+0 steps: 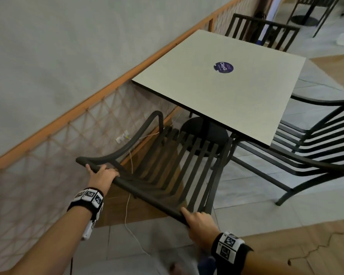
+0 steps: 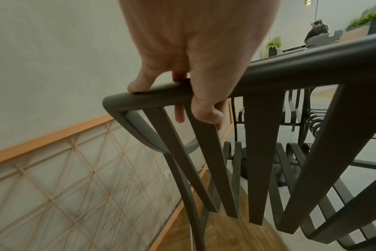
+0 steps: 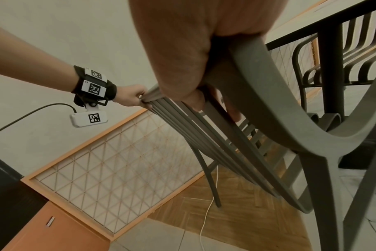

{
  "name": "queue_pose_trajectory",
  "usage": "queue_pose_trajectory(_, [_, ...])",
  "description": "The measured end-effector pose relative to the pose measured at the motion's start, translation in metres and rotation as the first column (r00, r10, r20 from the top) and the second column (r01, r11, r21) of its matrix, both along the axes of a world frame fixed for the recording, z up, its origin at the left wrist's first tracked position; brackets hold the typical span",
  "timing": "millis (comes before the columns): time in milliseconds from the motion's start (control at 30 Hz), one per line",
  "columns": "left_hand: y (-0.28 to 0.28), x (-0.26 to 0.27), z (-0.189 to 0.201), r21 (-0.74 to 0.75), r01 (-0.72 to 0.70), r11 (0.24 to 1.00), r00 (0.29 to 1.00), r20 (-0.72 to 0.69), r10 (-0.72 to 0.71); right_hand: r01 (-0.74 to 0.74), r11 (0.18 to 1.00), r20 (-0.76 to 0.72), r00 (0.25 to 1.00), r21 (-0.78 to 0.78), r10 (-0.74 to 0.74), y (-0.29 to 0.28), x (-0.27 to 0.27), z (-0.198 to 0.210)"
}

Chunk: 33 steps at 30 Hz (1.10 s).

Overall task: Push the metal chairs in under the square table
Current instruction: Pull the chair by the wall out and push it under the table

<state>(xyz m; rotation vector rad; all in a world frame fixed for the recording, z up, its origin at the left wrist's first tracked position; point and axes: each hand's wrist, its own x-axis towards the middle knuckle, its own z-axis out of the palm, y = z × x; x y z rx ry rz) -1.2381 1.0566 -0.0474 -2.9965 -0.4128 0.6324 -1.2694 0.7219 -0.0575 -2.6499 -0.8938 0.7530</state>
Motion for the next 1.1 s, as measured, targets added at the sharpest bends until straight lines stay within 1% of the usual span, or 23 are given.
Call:
queue_pose_trajectory(267, [0.006,0.066,0.001,-0.046,-0.045,0.998,0.999,-0.023,0.044,0.039,0.999,0.023,0.999,0.005,-0.039,0.007,0.055,-0.002])
queue_pose_trajectory(433, [-0.003,0.103,0.004,-0.043,-0.044,0.998,0.999,0.018,0.045,0.07,0.997,0.027,0.997,0.017,-0.07,0.004,0.091,-0.005])
queue_pose_trajectory(567, [-0.009,0.125,0.003,-0.094,-0.036,0.995,0.997,0.057,0.042,0.081,0.997,0.038,0.996,0.02,-0.081,-0.004,0.115,-0.006])
queue_pose_trajectory(667, [-0.019,0.14,0.011,-0.098,-0.02,0.995,0.996,0.089,0.028,0.103,0.994,0.035,0.994,0.032,-0.104,-0.008,0.134,-0.01])
queue_pose_trajectory(767, [-0.026,0.155,0.02,-0.123,-0.042,0.991,0.991,0.119,0.057,0.116,0.993,0.044,0.992,0.031,-0.117,-0.006,0.146,-0.013])
queue_pose_trajectory(900, [-0.022,0.169,0.014,-0.152,-0.074,0.986,0.987,0.127,0.094,0.111,0.994,0.07,0.991,0.018,-0.112,0.002,0.153,-0.02])
queue_pose_trajectory(1000, [-0.021,0.168,-0.001,-0.158,-0.042,0.987,0.976,0.203,0.074,0.118,0.992,0.074,0.99,0.042,-0.12,0.003,0.154,-0.026])
queue_pose_trajectory(1067, [-0.022,0.162,-0.011,-0.225,-0.031,0.974,0.948,0.301,0.099,0.107,0.99,0.064,0.992,0.093,-0.113,0.0,0.152,-0.025])
queue_pose_trajectory(1100, [-0.023,0.158,-0.015,-0.288,-0.031,0.957,0.917,0.372,0.142,0.095,0.987,0.064,0.993,0.128,-0.104,-0.004,0.152,-0.022])
